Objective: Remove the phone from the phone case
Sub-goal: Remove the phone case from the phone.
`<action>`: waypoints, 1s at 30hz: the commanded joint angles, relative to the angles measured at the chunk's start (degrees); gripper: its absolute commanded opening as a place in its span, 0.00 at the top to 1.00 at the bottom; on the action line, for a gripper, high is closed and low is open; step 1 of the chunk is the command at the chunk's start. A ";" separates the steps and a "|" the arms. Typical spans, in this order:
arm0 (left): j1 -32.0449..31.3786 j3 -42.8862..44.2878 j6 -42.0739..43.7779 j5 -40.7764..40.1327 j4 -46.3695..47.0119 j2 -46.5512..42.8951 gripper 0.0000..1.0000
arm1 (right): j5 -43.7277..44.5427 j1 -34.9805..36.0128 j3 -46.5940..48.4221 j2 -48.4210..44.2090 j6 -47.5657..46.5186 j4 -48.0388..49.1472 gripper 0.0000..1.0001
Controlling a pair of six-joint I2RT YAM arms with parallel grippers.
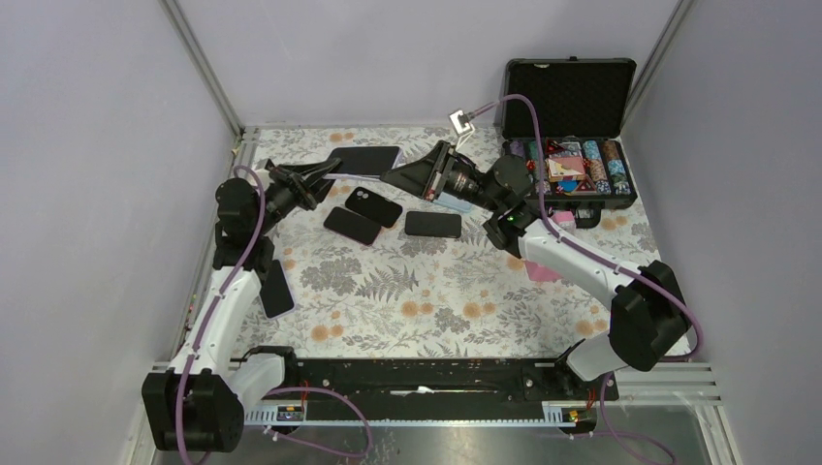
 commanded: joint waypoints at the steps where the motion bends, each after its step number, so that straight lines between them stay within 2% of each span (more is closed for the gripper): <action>1: -2.22 -0.76 -8.15 2.99 -1.41 -1.25 1.00 | -7.89 0.63 1.54 -1.58 -12.24 6.18 0.96; 7: -2.66 -2.21 -12.96 3.08 4.42 -2.08 1.00 | -9.53 0.47 1.14 -1.98 -16.85 3.33 0.95; 16: -3.88 0.64 -16.07 2.84 9.59 -1.38 1.00 | -11.76 -0.77 1.32 2.26 -10.23 12.93 0.93; 19: -4.08 0.60 -16.44 2.51 11.38 -1.15 1.00 | -11.08 -0.81 2.26 3.17 -8.88 13.41 0.93; 22: -4.11 1.16 -15.91 2.09 12.77 -0.92 1.00 | -7.74 -0.84 1.62 2.30 -8.99 8.12 0.94; 25: -4.13 2.52 -14.06 1.90 15.70 0.30 1.00 | -1.94 -1.06 -0.26 1.31 -6.96 0.26 0.88; 30: -4.13 7.88 -5.29 3.36 15.10 2.48 1.00 | 4.48 -1.19 -1.37 0.95 4.40 -9.46 0.68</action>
